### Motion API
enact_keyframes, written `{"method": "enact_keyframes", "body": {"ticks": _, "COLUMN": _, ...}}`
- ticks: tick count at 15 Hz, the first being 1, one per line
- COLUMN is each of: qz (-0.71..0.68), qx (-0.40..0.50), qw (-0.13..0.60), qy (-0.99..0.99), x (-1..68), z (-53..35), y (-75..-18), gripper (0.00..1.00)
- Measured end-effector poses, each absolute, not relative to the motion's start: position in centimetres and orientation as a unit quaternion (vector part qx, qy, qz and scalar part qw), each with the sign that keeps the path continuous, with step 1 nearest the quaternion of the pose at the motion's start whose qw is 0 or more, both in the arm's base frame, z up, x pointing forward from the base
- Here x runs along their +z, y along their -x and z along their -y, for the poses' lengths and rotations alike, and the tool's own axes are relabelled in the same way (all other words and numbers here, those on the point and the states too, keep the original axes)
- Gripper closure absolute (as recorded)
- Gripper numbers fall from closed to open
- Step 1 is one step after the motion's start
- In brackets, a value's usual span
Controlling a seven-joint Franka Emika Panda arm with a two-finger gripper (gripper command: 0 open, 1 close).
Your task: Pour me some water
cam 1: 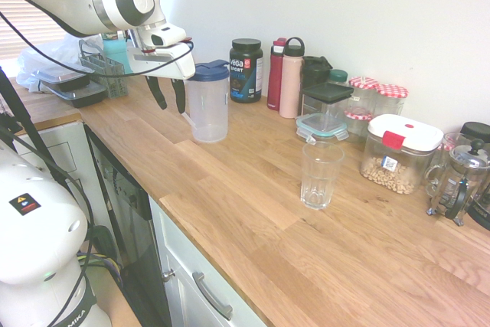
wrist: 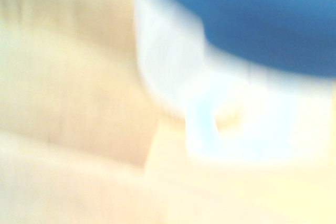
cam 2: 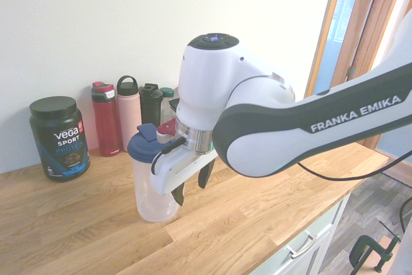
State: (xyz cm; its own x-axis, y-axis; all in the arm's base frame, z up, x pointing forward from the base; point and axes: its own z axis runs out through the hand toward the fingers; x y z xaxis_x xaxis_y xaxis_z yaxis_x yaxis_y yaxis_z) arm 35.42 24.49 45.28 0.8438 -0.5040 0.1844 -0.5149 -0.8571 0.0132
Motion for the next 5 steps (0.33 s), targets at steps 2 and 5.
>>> {"method": "enact_keyframes", "body": {"ticks": 2, "qz": 0.220, "qx": 0.034, "qw": 0.038, "qy": -0.974, "x": 46.7, "z": -22.5, "y": -34.0, "gripper": 0.00}}
{"method": "enact_keyframes", "body": {"ticks": 5, "qz": 0.195, "qx": -0.014, "qw": 0.045, "qy": -0.980, "x": 49.1, "z": -17.5, "y": -32.9, "gripper": 0.00}}
